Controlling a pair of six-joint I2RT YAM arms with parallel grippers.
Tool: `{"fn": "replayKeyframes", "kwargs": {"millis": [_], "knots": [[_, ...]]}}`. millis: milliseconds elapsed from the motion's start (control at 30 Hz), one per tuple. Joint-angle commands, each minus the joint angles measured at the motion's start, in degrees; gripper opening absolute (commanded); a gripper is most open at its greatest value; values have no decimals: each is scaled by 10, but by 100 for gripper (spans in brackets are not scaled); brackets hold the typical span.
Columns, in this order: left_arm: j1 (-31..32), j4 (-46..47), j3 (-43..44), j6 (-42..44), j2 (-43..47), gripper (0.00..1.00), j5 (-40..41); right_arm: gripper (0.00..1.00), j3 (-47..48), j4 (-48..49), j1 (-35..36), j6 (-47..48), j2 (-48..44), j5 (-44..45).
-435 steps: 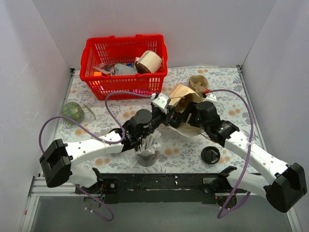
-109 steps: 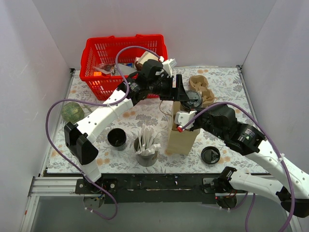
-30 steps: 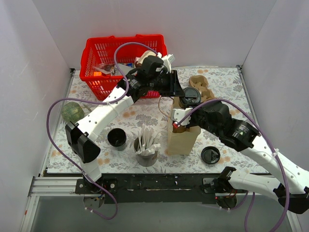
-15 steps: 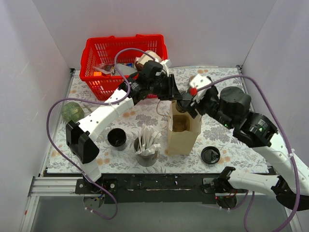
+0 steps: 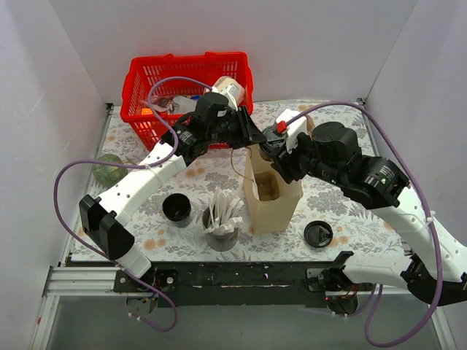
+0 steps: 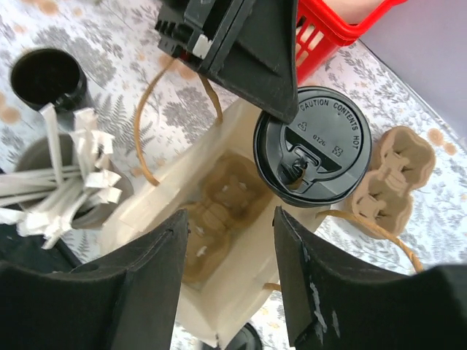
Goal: Pack the takeout coffee
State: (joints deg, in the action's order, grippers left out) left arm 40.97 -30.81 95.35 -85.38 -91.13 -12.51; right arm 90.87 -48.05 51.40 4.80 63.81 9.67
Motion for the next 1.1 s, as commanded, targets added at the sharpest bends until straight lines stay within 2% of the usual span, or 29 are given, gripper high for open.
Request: {"fn": "replayKeyframes", "kwargs": {"millis": [0,167,300,433,800,1067], "knots": [[-5,-9,27,-6,4,9,-12,54,4,19,-1,108,2,17],[-5,-15,26,-3,3,9,-13,49,62,-46,-1,97,68,24],[-5,-17,26,-1,-2,8,-20,45,75,-78,-1,78,100,30],[-5,-15,26,1,-4,8,-35,44,69,-63,-1,79,103,61],[-5,-29,45,29,-21,6,-67,43,48,-49,-1,102,98,78],[-5,-20,41,36,-21,6,-80,35,39,-62,-1,96,112,95]]}}
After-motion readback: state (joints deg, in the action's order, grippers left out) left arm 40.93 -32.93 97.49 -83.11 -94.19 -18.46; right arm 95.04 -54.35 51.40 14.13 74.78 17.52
